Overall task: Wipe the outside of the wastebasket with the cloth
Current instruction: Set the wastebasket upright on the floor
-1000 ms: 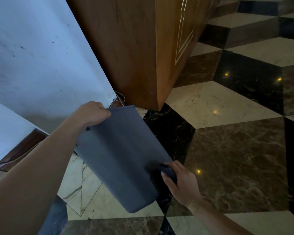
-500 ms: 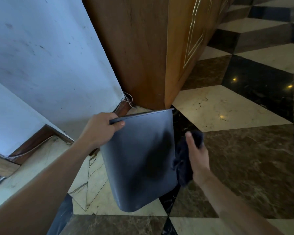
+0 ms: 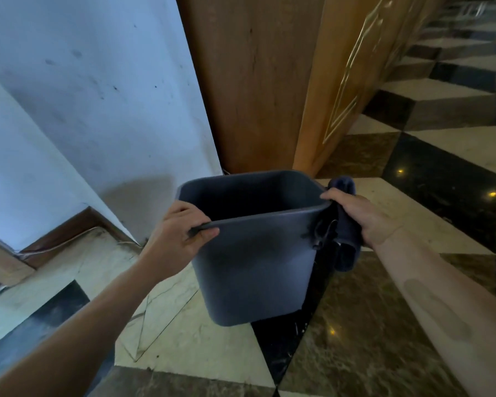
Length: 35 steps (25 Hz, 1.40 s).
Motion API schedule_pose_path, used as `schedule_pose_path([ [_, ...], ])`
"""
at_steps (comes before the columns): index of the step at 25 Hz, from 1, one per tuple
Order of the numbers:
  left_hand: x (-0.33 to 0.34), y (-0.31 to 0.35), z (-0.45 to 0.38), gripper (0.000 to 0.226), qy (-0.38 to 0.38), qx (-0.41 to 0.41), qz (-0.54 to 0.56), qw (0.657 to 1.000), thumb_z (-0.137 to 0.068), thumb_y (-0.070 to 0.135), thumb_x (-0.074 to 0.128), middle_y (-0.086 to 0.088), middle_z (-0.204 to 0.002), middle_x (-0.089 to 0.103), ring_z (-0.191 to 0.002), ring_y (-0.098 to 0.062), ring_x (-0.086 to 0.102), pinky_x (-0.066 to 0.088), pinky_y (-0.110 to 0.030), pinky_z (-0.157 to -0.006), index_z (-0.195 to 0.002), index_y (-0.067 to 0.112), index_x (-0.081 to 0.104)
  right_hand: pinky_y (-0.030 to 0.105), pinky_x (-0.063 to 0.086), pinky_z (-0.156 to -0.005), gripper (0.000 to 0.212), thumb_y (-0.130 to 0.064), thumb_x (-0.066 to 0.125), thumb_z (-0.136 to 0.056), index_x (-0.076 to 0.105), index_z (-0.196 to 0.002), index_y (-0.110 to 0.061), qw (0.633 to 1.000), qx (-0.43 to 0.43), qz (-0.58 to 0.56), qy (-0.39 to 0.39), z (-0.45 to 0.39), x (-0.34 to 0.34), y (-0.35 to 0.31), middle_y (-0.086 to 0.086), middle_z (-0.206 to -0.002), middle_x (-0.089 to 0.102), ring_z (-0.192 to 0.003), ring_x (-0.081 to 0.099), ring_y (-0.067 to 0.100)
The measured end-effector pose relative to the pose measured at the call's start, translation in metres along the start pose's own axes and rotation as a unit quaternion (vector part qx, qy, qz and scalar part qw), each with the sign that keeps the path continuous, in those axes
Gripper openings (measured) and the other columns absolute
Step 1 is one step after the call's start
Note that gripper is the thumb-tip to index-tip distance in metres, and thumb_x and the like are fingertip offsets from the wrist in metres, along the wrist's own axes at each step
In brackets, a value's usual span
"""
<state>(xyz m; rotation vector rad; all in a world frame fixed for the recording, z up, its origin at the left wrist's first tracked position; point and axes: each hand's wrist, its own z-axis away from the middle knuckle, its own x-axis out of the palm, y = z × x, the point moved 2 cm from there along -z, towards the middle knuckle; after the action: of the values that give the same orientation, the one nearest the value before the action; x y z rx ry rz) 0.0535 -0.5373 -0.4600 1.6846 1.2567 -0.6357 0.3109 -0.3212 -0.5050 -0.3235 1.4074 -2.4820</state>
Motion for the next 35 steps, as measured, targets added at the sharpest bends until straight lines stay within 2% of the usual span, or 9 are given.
schedule_pose_path([
  [2,0.004,-0.008,0.005,0.009,0.005,-0.028,-0.009,1.0,-0.085,0.023,0.07,-0.004,-0.114,0.061,-0.117,-0.026,0.044,0.035,-0.045,-0.1,-0.085,0.014,0.071,0.023,0.049,-0.036,0.028,-0.026,0.079,-0.076,0.066,-0.095,-0.01,1.0,-0.028,0.0,0.013,-0.002,0.005,-0.004,0.006,-0.055,0.072,-0.046,0.07,0.018],
  [3,0.005,-0.011,0.009,0.004,0.01,-0.07,0.002,0.998,-0.085,0.018,0.072,-0.009,-0.135,0.051,-0.13,-0.03,0.035,0.029,-0.048,-0.107,-0.089,0.018,0.072,0.023,0.049,-0.038,0.027,-0.024,0.079,-0.076,0.065,-0.095,-0.011,0.999,-0.04,0.002,0.015,-0.001,0.01,-0.005,0.005,-0.055,0.072,-0.046,0.07,0.018],
  [5,0.008,-0.018,0.019,0.03,0.007,-0.194,0.074,0.978,-0.082,0.009,0.074,-0.011,-0.159,0.019,-0.143,-0.023,0.015,0.02,-0.039,-0.113,-0.1,0.032,0.071,0.025,0.052,-0.048,0.025,-0.02,0.077,-0.076,0.064,-0.095,-0.009,0.998,-0.061,0.002,0.016,-0.002,0.023,-0.004,0.008,-0.062,0.073,-0.055,0.071,0.021],
  [7,0.005,-0.023,0.028,0.063,0.007,-0.296,0.191,0.936,-0.072,0.002,0.08,-0.013,-0.16,0.013,-0.143,-0.028,0.023,0.032,-0.038,-0.111,-0.116,0.043,0.062,0.031,0.052,-0.058,0.025,-0.016,0.075,-0.077,0.064,-0.098,-0.007,0.996,-0.085,0.0,0.026,-0.002,0.033,0.0,0.013,-0.075,0.07,-0.069,0.069,0.027],
  [9,0.0,-0.034,0.039,0.082,0.04,-0.345,0.358,0.867,-0.058,-0.005,0.078,-0.02,-0.14,0.045,-0.124,-0.04,0.05,0.053,-0.042,-0.089,-0.125,0.037,0.056,0.038,0.055,-0.065,0.026,-0.016,0.076,-0.076,0.065,-0.097,-0.006,0.993,-0.11,0.006,0.037,-0.002,0.041,0.004,0.015,-0.081,0.069,-0.078,0.068,0.031],
  [12,-0.004,-0.046,0.049,0.065,0.131,-0.406,0.53,0.733,-0.064,-0.013,0.062,-0.018,-0.115,0.067,-0.105,-0.034,0.067,0.058,-0.028,-0.068,-0.117,0.026,0.063,0.046,0.056,-0.08,0.027,-0.019,0.08,-0.077,0.065,-0.096,-0.009,0.992,-0.119,0.0,0.044,-0.002,0.048,0.012,0.015,-0.088,0.07,-0.087,0.069,0.034],
  [16,0.001,-0.052,0.05,0.045,0.178,-0.444,0.44,0.76,-0.087,-0.012,0.053,-0.009,-0.116,0.069,-0.103,-0.025,0.067,0.057,-0.027,-0.072,-0.113,0.023,0.066,0.047,0.055,-0.088,0.039,-0.014,0.077,-0.084,0.066,-0.118,-0.002,0.994,-0.089,-0.055,0.017,-0.004,0.055,0.028,0.022,-0.105,0.072,-0.095,0.07,0.036],
  [32,0.017,-0.059,0.072,0.044,0.155,-0.467,0.383,0.782,-0.09,-0.012,0.052,-0.006,-0.115,0.068,-0.11,-0.026,0.06,0.048,-0.047,-0.101,-0.115,0.022,0.064,0.05,0.055,-0.093,0.036,-0.021,0.08,-0.084,0.068,-0.115,-0.008,0.995,-0.081,-0.054,0.005,-0.021,0.053,0.074,0.016,-0.107,0.074,-0.099,0.071,0.034],
  [35,0.022,-0.063,0.079,0.043,0.148,-0.472,0.37,0.786,-0.089,-0.012,0.053,-0.005,-0.113,0.069,-0.111,-0.027,0.06,0.045,-0.05,-0.104,-0.115,0.021,0.064,0.043,0.058,-0.085,0.026,-0.023,0.08,-0.084,0.071,-0.106,-0.013,0.995,-0.089,-0.048,0.001,-0.022,0.053,0.079,0.011,-0.099,0.076,-0.094,0.072,0.029],
])
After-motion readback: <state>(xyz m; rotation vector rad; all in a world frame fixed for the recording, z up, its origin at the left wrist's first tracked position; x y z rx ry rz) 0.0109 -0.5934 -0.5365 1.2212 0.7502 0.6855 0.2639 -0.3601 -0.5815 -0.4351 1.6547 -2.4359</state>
